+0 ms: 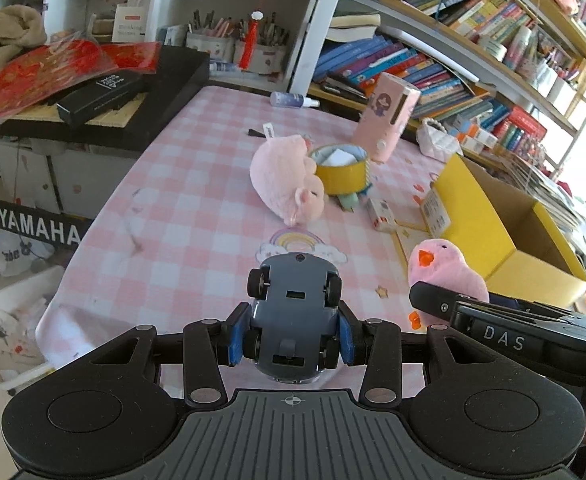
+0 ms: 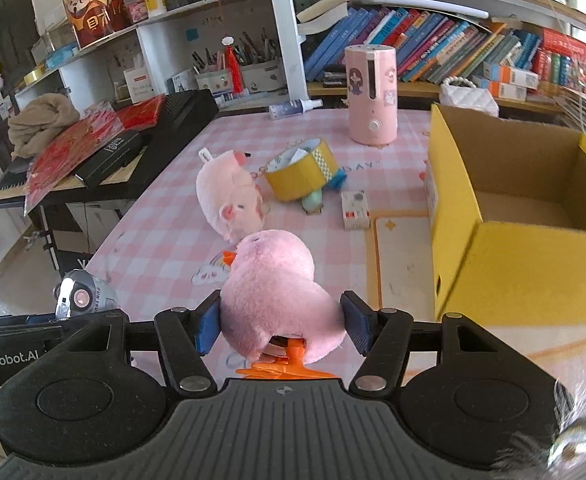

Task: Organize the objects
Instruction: 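Carry the grey car and pink bird in both tools over the yellow box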

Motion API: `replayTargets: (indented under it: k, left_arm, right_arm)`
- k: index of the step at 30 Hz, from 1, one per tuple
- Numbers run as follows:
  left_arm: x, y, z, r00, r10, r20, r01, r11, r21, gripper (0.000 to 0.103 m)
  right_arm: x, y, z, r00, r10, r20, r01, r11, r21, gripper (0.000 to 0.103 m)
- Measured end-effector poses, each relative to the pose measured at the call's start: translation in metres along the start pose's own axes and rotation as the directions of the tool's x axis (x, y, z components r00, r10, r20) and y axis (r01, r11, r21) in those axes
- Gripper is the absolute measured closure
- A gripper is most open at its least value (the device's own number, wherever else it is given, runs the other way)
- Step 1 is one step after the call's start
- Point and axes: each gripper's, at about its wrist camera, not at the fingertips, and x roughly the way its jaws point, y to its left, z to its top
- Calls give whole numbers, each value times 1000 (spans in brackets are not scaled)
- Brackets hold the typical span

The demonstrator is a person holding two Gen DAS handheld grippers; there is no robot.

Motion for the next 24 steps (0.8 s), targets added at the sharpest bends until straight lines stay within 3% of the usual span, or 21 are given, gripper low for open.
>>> replayTargets:
  k: [14,24]
  left_arm:
    - [-27,-18,-36,998,-52,-29,54,996,76,62]
    - [-23,-59,-50,984,-157,-89,172,965,196,62]
  right_arm:
    - [-48,-1,-48,999,-50,6,49,997,67,44]
    - [-81,-32,-76,987,-163,5,159,970,182,44]
